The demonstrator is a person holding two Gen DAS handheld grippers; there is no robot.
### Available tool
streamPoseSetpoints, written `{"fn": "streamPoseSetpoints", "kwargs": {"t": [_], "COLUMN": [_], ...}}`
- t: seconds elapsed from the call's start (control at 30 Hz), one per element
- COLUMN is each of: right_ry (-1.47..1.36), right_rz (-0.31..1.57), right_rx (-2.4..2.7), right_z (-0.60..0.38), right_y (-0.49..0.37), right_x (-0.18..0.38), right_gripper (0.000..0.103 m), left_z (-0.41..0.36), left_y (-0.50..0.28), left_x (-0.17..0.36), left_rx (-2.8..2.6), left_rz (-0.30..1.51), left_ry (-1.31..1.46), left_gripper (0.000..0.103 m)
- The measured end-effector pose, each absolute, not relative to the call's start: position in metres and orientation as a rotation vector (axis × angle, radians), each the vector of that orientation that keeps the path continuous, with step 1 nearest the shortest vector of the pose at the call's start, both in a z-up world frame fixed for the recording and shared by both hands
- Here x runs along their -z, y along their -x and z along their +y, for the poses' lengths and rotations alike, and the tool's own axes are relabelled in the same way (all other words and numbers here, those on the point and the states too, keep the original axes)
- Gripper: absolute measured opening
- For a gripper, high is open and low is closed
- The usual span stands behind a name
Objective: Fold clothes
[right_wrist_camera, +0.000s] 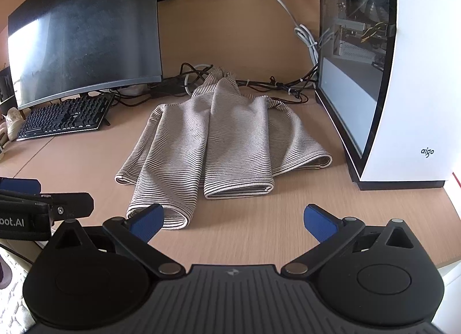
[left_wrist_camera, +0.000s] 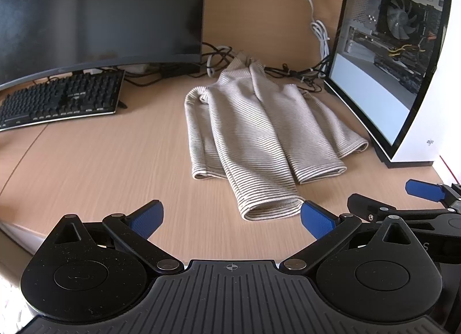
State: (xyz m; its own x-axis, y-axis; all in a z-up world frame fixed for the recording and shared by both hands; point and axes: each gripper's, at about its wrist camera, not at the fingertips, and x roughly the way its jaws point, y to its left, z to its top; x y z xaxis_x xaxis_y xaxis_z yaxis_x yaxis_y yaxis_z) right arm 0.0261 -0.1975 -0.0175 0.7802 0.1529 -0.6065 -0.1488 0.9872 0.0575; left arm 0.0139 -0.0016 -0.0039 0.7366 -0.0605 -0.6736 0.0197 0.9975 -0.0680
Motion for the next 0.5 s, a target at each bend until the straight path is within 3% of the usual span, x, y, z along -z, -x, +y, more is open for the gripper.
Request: {"fn": "streamPoseSetpoints", "kwargs": {"t": [0.5], "right_ry": [-0.015], "right_rz": [0.686], "right_rx": [-0.103], "right_z": [-0.190], "right_y": [-0.054], "right_x": [0.020], "right_gripper": [0.103], "left_z": [0.019], "left_y": [-0.052], "left_x": [0.008], "left_rx": [0.092], "left_rz": [0.775], "left_ry": [0.093], "left_gripper": [0.103]}}
